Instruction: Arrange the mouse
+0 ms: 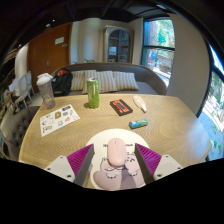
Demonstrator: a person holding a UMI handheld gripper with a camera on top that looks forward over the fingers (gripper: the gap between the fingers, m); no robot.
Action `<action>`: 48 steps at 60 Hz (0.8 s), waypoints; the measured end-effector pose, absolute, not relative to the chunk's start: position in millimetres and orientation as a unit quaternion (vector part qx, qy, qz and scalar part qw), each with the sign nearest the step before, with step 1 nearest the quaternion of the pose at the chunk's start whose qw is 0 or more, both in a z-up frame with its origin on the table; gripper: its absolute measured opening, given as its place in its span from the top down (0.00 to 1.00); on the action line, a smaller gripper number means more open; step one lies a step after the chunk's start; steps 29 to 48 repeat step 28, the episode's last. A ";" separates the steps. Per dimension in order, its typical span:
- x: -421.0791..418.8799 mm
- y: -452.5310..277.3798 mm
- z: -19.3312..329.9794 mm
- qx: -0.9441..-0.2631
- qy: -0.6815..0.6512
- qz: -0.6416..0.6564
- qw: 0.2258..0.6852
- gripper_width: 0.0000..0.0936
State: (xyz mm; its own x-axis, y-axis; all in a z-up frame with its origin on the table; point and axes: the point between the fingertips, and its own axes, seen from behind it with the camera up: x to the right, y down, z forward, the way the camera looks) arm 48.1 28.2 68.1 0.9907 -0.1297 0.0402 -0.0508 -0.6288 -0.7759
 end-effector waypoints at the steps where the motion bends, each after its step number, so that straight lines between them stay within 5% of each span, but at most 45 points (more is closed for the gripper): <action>1: 44.8 22.2 73.2 -0.900 0.054 -0.048 0.430 0.10; 11: -0.7 -51.0 109.2 -0.898 0.088 -0.046 0.429 0.10; 27: -56.9 -153.2 104.9 -0.906 0.139 -0.034 0.399 0.09; 48: -56.5 -156.8 104.8 -0.906 0.142 -0.035 0.398 0.09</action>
